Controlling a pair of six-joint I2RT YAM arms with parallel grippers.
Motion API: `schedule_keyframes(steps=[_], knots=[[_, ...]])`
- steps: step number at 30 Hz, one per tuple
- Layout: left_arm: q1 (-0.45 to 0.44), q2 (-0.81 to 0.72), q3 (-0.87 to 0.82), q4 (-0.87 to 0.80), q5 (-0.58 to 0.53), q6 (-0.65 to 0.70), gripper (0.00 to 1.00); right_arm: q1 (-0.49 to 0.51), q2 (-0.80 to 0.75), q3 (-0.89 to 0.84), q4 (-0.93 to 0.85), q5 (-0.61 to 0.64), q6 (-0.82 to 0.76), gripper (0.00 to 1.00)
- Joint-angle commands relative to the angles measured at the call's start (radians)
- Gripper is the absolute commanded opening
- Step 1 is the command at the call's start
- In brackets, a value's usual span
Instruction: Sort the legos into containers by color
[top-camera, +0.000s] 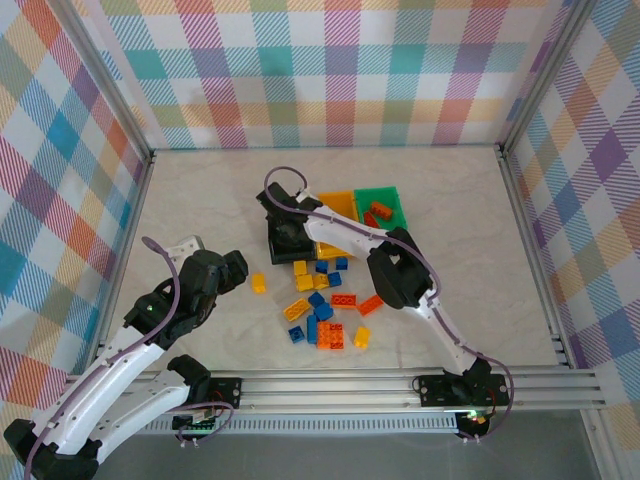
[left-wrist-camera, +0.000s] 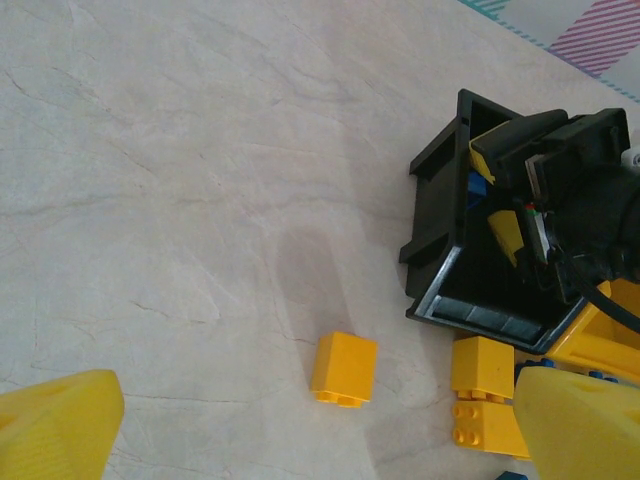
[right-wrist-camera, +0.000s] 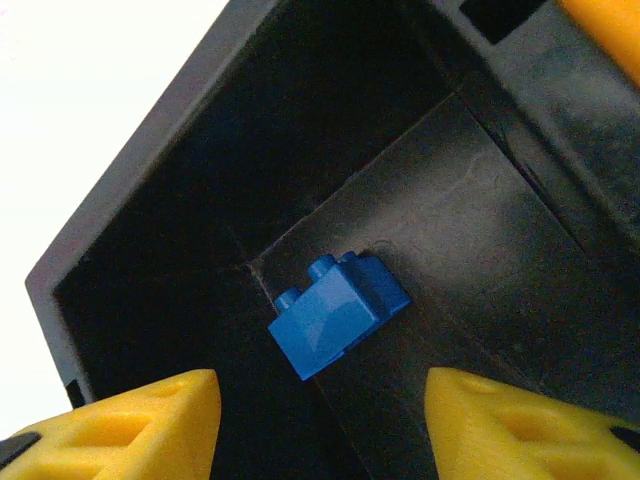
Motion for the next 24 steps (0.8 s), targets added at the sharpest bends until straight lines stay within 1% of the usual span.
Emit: schedule_keyframes(steps=[1, 8, 12, 15, 17, 24], knots=[[0.008, -0.006, -0.008, -0.001, -0.002, 0.018, 1.00, 0.001, 0.039, 0.036, -0.062, 0.022, 0.050, 0.58], [0.008, 0.004, -0.010, 0.004, 0.011, 0.019, 1.00, 0.001, 0.104, 0.103, -0.115, 0.037, 0.091, 0.61], [0.008, 0.004, -0.010, 0.004, 0.011, 0.019, 1.00, 0.002, 0.112, 0.102, -0.142, 0.039, 0.122, 0.59], [0.008, 0.004, -0.010, 0.010, 0.020, 0.015, 1.00, 0.010, 0.106, 0.099, -0.151, 0.063, 0.130, 0.57], [0.008, 0.004, -0.011, 0.014, 0.023, 0.015, 1.00, 0.013, 0.102, 0.096, -0.166, 0.073, 0.165, 0.55], [0.008, 0.009, -0.009, 0.019, 0.038, 0.013, 1.00, 0.014, 0.090, 0.103, -0.207, 0.063, 0.335, 0.55]])
